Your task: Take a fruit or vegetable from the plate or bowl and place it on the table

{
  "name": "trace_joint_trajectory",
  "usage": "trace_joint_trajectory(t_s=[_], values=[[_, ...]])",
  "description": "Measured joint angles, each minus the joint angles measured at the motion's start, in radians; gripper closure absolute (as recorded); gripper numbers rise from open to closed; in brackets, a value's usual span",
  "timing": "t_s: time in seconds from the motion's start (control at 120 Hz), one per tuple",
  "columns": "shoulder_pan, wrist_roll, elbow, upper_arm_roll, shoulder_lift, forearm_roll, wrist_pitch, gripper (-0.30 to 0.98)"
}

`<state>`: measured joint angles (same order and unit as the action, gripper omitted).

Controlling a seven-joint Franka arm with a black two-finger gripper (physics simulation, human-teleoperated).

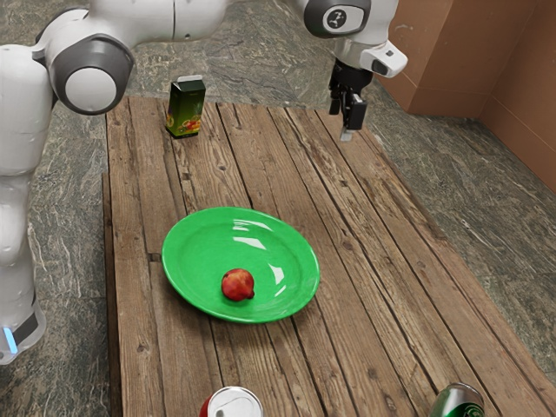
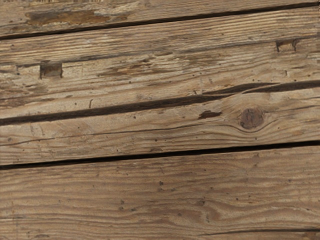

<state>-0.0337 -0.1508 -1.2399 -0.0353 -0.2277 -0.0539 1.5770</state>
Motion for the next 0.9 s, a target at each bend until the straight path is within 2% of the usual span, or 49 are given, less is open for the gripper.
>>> trace_joint_trajectory(t_s=[0.45, 0.583, 0.717, 0.833, 0.9], values=[[0.002, -0.031, 0.0, 0.003, 0.007, -0.001, 0.003, 0.0], [0.005, -0.036, -0.006, 0.145, 0.04, -0.002, -0.029, 0.0], [0.008, -0.036, -0.044, 0.295, 0.056, -0.036, -0.063, 0.0], [0.013, -0.017, -0.175, 0.443, 0.136, -0.067, -0.078, 0.0], [0.031, -0.005, -0.347, 0.479, 0.234, -0.049, -0.062, 0.0]])
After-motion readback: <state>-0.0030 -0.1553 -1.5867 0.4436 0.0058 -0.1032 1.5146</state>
